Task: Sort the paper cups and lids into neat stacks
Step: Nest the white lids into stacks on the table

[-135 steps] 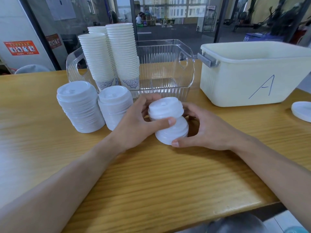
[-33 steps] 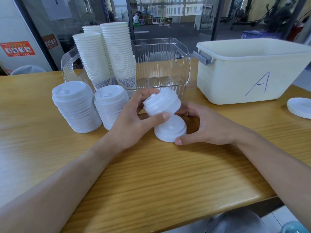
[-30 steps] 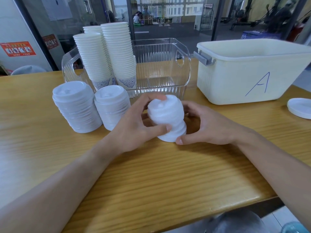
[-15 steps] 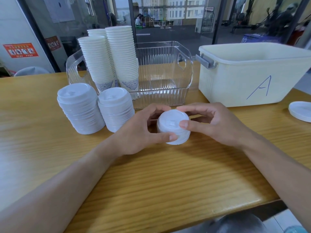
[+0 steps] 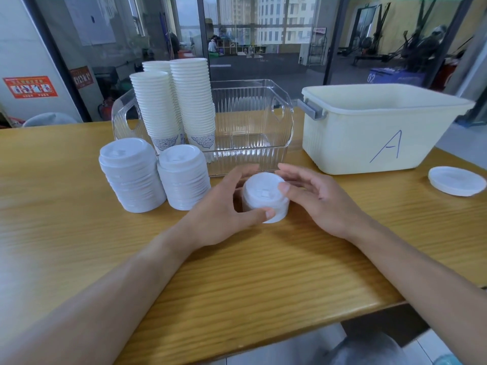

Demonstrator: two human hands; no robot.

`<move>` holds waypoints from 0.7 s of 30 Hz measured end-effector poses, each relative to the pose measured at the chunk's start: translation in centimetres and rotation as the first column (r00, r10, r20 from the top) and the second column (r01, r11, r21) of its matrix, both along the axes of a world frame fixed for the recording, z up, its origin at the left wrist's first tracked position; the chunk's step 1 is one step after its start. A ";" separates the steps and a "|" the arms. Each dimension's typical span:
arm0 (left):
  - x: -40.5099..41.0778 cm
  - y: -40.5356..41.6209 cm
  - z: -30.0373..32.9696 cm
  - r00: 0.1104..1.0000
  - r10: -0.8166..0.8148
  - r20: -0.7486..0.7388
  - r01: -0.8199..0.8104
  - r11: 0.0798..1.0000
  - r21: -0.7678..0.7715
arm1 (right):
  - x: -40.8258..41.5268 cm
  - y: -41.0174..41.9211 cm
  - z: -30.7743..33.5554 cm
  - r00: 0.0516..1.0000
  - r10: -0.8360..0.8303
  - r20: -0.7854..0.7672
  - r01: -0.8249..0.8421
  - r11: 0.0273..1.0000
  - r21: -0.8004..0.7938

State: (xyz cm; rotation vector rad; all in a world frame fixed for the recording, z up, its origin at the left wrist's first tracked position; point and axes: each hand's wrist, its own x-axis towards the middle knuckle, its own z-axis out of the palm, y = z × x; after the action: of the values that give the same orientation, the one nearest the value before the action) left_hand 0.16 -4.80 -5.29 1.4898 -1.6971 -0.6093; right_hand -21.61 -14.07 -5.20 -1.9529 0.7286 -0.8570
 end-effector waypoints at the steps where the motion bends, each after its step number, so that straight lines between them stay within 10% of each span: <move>1: -0.2 0.2 0.2 1.000 0.022 0.017 -0.022 0.999 -0.028 | -0.2 0.1 0.1 0.999 -0.036 0.019 0.036 0.999 -0.001; 10: -5.3 1.9 1.9 0.986 0.084 0.147 -0.011 0.899 -0.438 | -6.5 1.0 -0.5 0.941 -0.339 0.003 0.335 0.928 -0.165; 21: -16.0 -2.9 -0.7 0.954 -0.173 0.245 0.194 0.979 -0.064 | -18.6 -5.1 -1.2 0.763 -0.606 -0.224 0.391 0.709 -0.587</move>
State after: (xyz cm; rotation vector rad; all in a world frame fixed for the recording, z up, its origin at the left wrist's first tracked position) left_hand -15.88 -7.68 -6.02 1.3968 -2.0381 -0.4585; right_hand -40.25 -19.13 -6.39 -2.4956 1.4746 -1.0653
